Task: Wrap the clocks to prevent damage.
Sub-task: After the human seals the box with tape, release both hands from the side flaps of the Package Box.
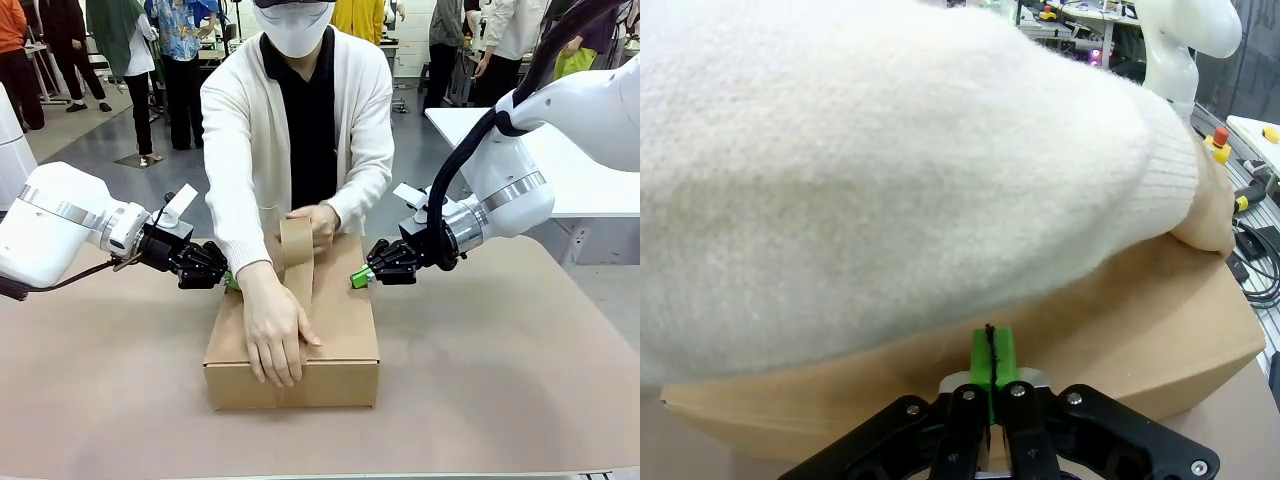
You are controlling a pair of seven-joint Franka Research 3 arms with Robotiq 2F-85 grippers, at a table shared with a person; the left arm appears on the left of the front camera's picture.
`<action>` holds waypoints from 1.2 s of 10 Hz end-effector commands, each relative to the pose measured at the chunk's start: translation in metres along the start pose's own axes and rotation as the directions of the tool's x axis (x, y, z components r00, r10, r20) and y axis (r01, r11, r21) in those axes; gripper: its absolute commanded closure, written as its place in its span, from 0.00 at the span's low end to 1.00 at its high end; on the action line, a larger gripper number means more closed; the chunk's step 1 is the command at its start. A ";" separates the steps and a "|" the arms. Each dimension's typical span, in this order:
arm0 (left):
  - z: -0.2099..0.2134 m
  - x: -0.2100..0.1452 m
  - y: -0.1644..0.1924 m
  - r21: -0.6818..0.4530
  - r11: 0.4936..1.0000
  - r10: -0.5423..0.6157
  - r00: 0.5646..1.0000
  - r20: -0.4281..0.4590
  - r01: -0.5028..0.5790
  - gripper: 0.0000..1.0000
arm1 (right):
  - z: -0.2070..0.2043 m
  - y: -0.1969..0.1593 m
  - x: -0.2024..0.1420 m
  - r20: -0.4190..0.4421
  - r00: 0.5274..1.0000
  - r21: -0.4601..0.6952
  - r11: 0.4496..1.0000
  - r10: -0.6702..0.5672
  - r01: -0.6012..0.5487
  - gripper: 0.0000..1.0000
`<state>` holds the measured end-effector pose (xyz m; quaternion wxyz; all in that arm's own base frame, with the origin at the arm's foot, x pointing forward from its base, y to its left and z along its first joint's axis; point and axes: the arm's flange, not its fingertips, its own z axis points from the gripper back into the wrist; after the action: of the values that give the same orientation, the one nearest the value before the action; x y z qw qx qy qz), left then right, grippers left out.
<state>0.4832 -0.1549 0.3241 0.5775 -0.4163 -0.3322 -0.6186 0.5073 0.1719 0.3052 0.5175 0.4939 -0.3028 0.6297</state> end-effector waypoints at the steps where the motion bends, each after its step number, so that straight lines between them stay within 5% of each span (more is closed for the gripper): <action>1: -0.001 -0.003 0.000 0.007 1.000 -0.007 1.000 -0.004 0.007 1.00 | -0.001 -0.001 -0.002 -0.003 1.000 -0.007 1.000 0.003 -0.003 0.99; 12: -0.001 -0.003 0.000 0.007 1.000 -0.007 1.000 -0.004 0.007 1.00 | -0.001 -0.001 -0.002 -0.003 1.000 -0.007 1.000 0.003 -0.003 0.99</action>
<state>0.4833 -0.1548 0.3241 0.5776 -0.4163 -0.3323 -0.6186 0.5073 0.1720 0.3053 0.5175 0.4939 -0.3028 0.6297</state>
